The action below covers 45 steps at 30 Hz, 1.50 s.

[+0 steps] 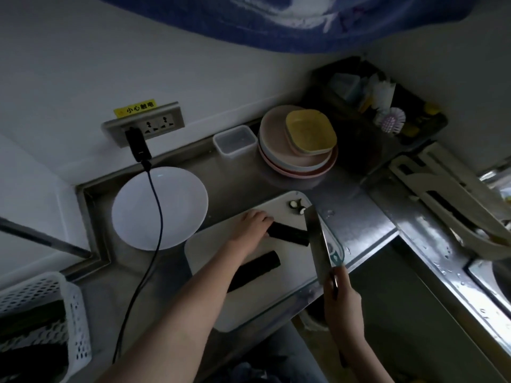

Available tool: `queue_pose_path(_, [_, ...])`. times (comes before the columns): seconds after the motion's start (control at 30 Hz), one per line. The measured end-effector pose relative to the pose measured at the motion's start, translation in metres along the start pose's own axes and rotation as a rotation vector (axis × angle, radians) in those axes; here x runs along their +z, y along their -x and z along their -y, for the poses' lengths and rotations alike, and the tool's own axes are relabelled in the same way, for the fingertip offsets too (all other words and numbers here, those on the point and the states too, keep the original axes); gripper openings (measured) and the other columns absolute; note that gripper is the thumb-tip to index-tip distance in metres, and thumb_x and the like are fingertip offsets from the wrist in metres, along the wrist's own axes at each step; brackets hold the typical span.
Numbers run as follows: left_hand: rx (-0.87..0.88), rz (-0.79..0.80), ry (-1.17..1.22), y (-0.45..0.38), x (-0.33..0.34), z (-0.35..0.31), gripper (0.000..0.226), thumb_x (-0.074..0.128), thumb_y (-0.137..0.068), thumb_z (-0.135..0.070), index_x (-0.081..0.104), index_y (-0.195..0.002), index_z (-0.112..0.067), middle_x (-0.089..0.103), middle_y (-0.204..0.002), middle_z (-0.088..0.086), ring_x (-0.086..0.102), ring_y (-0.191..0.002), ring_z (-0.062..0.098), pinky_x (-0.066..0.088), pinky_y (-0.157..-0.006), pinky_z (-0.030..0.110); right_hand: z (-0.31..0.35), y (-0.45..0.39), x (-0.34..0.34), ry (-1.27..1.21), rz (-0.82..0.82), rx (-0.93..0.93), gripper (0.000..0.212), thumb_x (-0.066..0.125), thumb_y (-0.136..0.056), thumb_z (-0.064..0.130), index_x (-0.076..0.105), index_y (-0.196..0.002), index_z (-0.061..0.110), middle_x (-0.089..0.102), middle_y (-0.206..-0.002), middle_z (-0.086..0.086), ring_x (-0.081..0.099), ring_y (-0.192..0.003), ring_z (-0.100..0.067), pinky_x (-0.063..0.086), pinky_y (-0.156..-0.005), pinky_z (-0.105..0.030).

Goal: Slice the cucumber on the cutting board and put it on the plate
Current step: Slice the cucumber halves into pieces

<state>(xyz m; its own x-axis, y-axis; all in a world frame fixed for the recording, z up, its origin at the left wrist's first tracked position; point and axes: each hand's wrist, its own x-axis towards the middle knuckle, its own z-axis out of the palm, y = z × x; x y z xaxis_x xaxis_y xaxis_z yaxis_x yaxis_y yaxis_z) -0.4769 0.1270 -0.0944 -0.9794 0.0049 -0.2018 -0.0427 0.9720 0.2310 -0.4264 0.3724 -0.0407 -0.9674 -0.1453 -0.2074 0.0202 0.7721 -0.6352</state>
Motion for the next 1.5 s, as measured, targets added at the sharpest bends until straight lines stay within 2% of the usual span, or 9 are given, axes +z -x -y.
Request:
queue_pose_path(0.1, [0.005,-0.186,-0.036,0.011,0.011,0.003,0.036,0.073,-0.068,-0.004,0.065,-0.103,0.003,0.061,-0.096,0.020,0.058,-0.087,0.040,0.053,-0.071,0.047,-0.002,0.000,0.003,-0.019,0.012,0.017,0.008,0.045,-0.097,0.013,0.046,-0.094,0.020,0.060,-0.066,-0.004,0.058,-0.051,-0.024,0.049,-0.047,-0.046])
queue_pose_path(0.2, [-0.125,-0.292,-0.004,0.029,0.013,0.002,0.037,0.084,-0.055,-0.002,0.067,-0.088,0.000,0.060,-0.080,0.016,0.059,-0.071,0.036,0.054,-0.054,0.039,0.001,0.001,0.008,-0.020,0.029,0.000,0.009,0.045,-0.097,0.016,0.044,-0.091,0.024,0.060,-0.065,-0.005,0.057,-0.052,-0.024,0.049,-0.050,-0.048])
queue_pose_path(0.43, [-0.186,-0.420,0.026,0.066,0.021,0.011,0.045,0.085,-0.059,-0.008,0.065,-0.099,0.000,0.060,-0.089,0.015,0.061,-0.077,0.030,0.053,-0.064,0.036,0.010,0.006,0.018,0.150,0.195,-0.181,0.007,0.044,-0.097,0.018,0.043,-0.099,0.024,0.058,-0.072,0.003,0.058,-0.057,-0.017,0.052,-0.053,-0.043])
queue_pose_path(0.6, [0.213,-0.411,-0.010,0.091,0.039,-0.018,0.038,0.047,-0.081,-0.037,0.049,-0.110,-0.013,0.049,-0.109,0.008,0.047,-0.099,0.027,0.050,-0.078,0.037,0.008,0.009,0.019,0.179,0.191,-0.218,0.007,0.043,-0.097,0.020,0.042,-0.103,0.024,0.058,-0.075,0.003,0.058,-0.059,-0.018,0.051,-0.053,-0.041])
queue_pose_path(0.73, [0.173,-0.308,0.043,0.085,0.048,-0.037,0.049,0.075,-0.063,-0.008,0.060,-0.109,-0.011,0.057,-0.110,0.015,0.057,-0.098,0.034,0.056,-0.070,0.044,0.000,0.014,0.018,0.187,0.202,-0.210,0.006,0.042,-0.098,0.024,0.038,-0.097,0.028,0.058,-0.073,0.004,0.057,-0.060,-0.016,0.051,-0.054,-0.040])
queue_pose_path(0.9, [0.298,-0.411,0.042,0.088,0.048,-0.037,0.029,0.048,-0.076,-0.006,0.053,-0.105,-0.010,0.061,-0.101,0.013,0.060,-0.091,0.030,0.055,-0.072,0.036,-0.011,0.020,0.015,0.150,0.207,-0.184,0.002,0.041,-0.097,0.031,0.041,-0.099,0.032,0.061,-0.079,0.005,0.060,-0.067,-0.016,0.052,-0.058,-0.042])
queue_pose_path(1.17, [-0.047,-0.510,0.003,0.064,0.019,-0.008,0.048,0.060,-0.080,-0.018,0.054,-0.126,-0.008,0.059,-0.120,0.017,0.054,-0.111,0.036,0.049,-0.085,0.045,-0.012,0.022,0.014,0.102,0.156,-0.153,0.003,0.045,-0.097,0.027,0.046,-0.100,0.028,0.063,-0.082,0.004,0.060,-0.068,-0.015,0.052,-0.060,-0.043])
queue_pose_path(1.33, [-0.032,-0.363,-0.102,0.044,0.023,0.021,0.058,0.091,-0.051,-0.009,0.069,-0.104,0.001,0.065,-0.085,0.016,0.062,-0.076,0.034,0.054,-0.055,0.038,-0.010,0.021,0.014,0.069,0.130,-0.120,0.003,0.047,-0.095,0.023,0.047,-0.098,0.024,0.064,-0.079,0.002,0.061,-0.066,-0.015,0.053,-0.059,-0.046])
queue_pose_path(1.5, [-0.058,-0.399,-0.089,0.028,0.014,0.022,0.051,0.088,-0.051,0.001,0.069,-0.098,0.004,0.062,-0.076,0.016,0.059,-0.070,0.035,0.054,-0.059,0.037,-0.007,0.018,0.014,0.070,0.127,-0.093,0.002,0.047,-0.096,0.019,0.047,-0.096,0.021,0.061,-0.073,0.002,0.058,-0.063,-0.015,0.052,-0.058,-0.046])
